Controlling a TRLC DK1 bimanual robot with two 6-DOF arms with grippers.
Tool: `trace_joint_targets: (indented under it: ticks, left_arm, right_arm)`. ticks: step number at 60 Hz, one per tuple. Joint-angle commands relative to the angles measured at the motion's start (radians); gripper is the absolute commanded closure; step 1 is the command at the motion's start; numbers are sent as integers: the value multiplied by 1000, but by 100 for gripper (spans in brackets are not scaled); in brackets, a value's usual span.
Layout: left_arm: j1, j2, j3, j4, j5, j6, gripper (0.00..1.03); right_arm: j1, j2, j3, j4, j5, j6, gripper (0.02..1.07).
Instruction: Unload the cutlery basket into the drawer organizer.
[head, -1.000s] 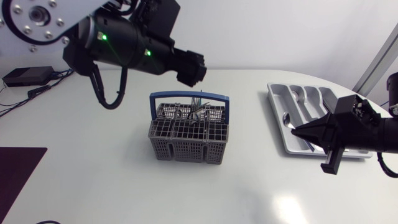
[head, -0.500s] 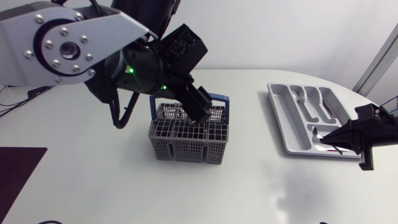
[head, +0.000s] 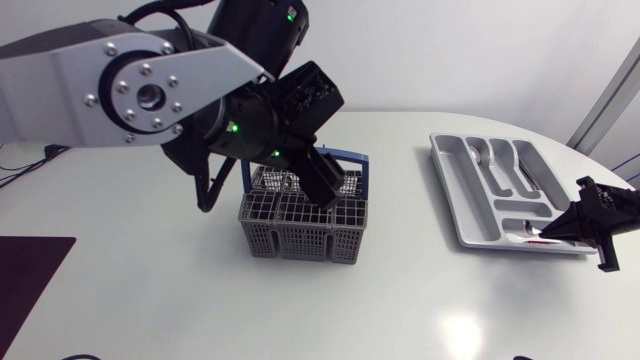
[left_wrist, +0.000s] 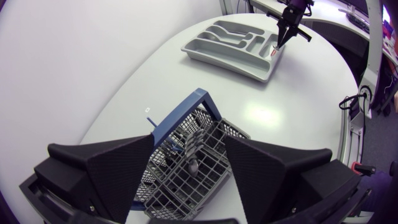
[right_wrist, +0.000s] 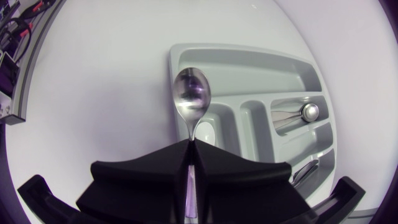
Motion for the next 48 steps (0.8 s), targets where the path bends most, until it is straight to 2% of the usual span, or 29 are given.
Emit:
trace_joint_targets:
  ticks: [1, 30, 37, 44, 48]
  left_arm:
    - [-10, 17, 10, -21, -14, 30, 16]
    - [-7, -15, -32, -22, -43, 69, 16]
    - [-2, -26, -44, -22, -46, 84, 16]
    - [-1, -34, -50, -22, -46, 87, 16]
    - [1, -38, -53, -22, -46, 90, 16]
  right_arm:
    - [5, 41, 20, 40, 22, -46, 101]
    - [89, 93, -47, 277, 128, -18, 100]
    - [94, 89, -64, 317, 133, 11, 80]
    - [91, 59, -76, 325, 130, 32, 48]
    - [88, 30, -76, 326, 116, 58, 39]
